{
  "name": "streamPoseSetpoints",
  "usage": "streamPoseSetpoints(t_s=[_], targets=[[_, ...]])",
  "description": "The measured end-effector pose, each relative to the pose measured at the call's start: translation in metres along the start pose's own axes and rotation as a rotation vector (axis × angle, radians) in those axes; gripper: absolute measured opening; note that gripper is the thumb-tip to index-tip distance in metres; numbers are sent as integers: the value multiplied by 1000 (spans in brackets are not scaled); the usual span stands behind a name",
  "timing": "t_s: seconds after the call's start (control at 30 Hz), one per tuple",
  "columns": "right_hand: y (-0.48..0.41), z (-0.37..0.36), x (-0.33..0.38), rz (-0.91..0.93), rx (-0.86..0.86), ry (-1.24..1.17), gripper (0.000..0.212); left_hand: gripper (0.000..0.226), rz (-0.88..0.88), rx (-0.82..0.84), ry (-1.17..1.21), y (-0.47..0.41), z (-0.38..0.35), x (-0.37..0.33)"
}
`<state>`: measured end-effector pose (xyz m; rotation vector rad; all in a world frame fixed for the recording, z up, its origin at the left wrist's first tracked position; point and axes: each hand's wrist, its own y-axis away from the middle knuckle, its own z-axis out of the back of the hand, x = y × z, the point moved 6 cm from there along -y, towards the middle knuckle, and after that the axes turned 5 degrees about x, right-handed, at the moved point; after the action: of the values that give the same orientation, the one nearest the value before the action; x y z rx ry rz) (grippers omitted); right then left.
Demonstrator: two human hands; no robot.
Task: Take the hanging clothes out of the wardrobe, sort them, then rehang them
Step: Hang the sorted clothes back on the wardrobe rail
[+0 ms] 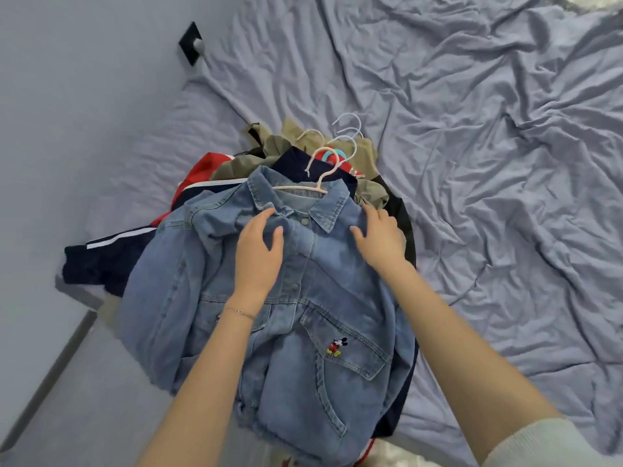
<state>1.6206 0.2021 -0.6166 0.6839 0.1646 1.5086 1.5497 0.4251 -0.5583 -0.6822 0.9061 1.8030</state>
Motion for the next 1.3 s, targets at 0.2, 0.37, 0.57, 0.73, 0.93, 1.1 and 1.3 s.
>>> streamPoseSetpoints(t_s=[0.2, 0.37, 0.57, 0.73, 0.93, 1.1, 1.3], targets=[[0, 11, -3, 66, -84, -424, 8, 38, 59, 90, 147, 1, -39, -4], [52, 33, 26, 282, -89, -602, 11, 31, 203, 51, 316, 5, -54, -22], [79, 25, 36, 311, 111, -741, 12, 23, 282, -119, 249, 7, -41, -27], [48, 18, 13, 223, -39, -607, 18, 10, 325, -168, 333, 31, -39, -12], [4, -19, -11, 67, 152, -369, 34, 7, 290, -134, 368, 55, -35, 4], [1, -28, -10, -31, 234, -178, 37, 12, 301, -130, 352, 80, -22, 21], [51, -23, 18, 36, 113, -250, 33, 27, 332, -212, 272, 130, 12, 30]])
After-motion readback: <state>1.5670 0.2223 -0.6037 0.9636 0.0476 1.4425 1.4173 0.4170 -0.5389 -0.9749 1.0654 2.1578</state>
